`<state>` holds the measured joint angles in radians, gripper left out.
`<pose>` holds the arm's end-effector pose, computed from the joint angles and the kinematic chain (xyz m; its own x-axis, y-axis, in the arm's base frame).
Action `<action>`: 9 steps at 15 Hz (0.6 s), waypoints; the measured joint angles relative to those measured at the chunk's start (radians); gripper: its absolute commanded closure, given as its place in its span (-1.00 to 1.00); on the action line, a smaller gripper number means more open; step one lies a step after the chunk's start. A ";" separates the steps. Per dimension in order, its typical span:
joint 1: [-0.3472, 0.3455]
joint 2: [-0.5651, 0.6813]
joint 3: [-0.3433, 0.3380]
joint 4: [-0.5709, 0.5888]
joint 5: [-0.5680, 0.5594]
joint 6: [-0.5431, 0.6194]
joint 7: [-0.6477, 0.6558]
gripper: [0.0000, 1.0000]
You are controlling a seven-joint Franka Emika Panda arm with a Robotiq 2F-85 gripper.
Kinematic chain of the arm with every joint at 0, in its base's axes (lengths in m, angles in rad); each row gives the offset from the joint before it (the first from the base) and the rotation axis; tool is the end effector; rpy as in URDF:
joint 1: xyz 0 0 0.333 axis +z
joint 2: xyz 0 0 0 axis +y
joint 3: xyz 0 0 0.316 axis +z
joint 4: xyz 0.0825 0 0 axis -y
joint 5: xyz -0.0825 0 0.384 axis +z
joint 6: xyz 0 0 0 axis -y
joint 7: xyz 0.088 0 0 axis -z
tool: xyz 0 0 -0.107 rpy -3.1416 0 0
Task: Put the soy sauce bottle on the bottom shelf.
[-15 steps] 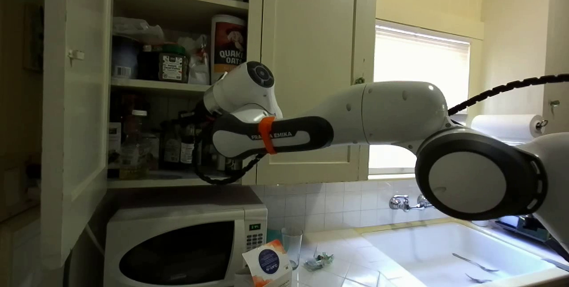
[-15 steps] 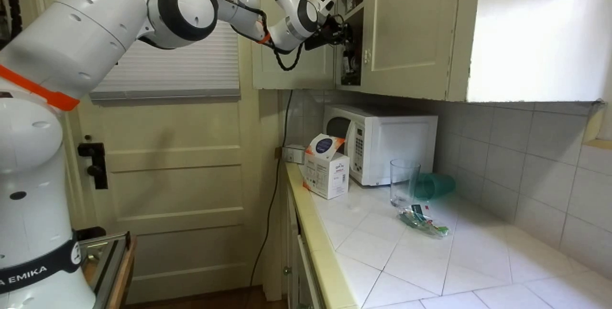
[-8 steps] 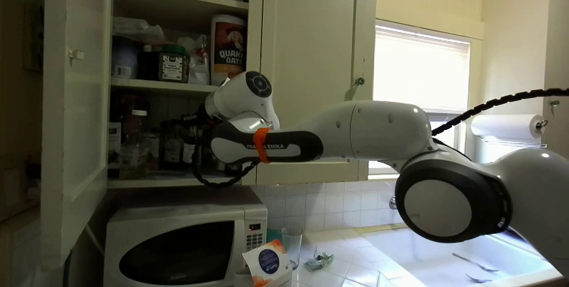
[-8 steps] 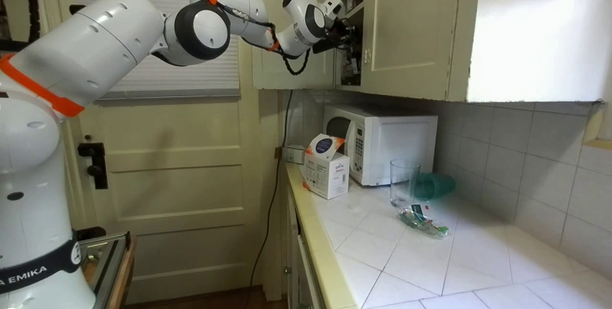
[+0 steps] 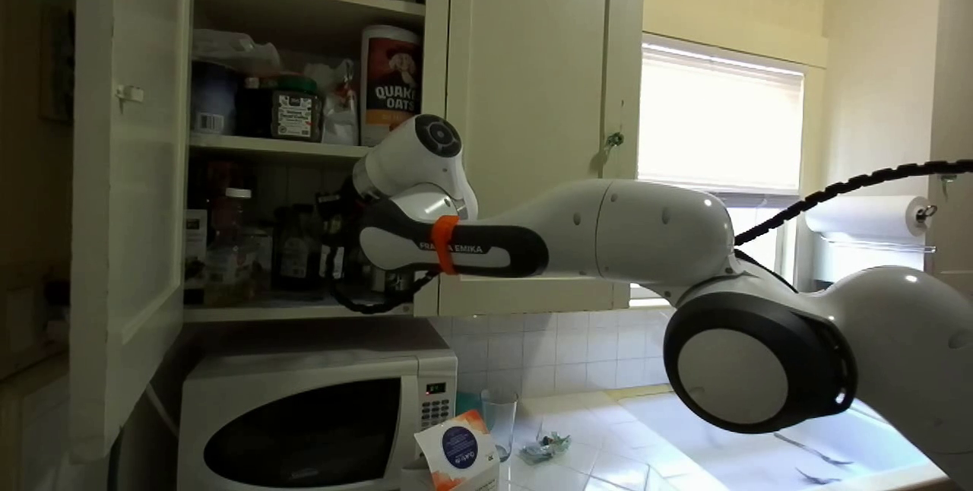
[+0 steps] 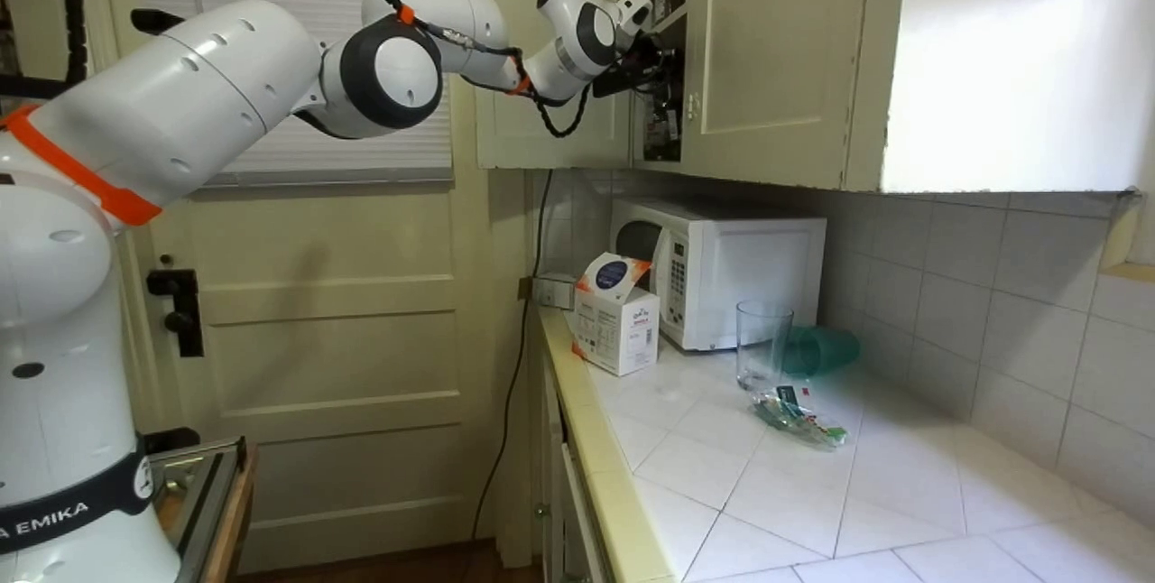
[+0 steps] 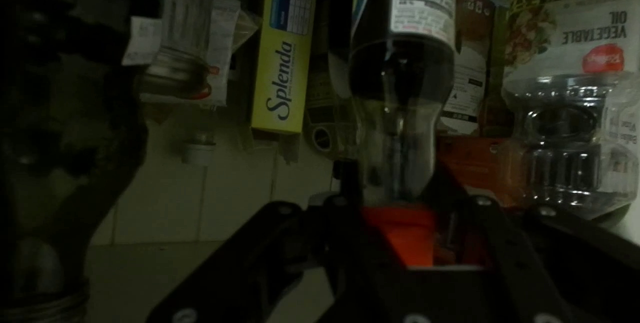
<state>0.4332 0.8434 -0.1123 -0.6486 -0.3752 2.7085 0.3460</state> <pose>0.7332 0.3156 0.6373 0.2712 0.1835 0.9449 0.2067 -0.9699 0.1290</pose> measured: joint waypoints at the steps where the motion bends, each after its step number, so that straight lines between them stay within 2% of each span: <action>1: -0.001 0.001 -0.004 0.009 0.000 -0.011 0.014 0.74; 9: -0.007 0.007 -0.011 0.022 0.001 -0.094 0.105 0.74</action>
<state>0.4264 0.8500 -0.1235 -0.6264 -0.3744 2.6141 0.4511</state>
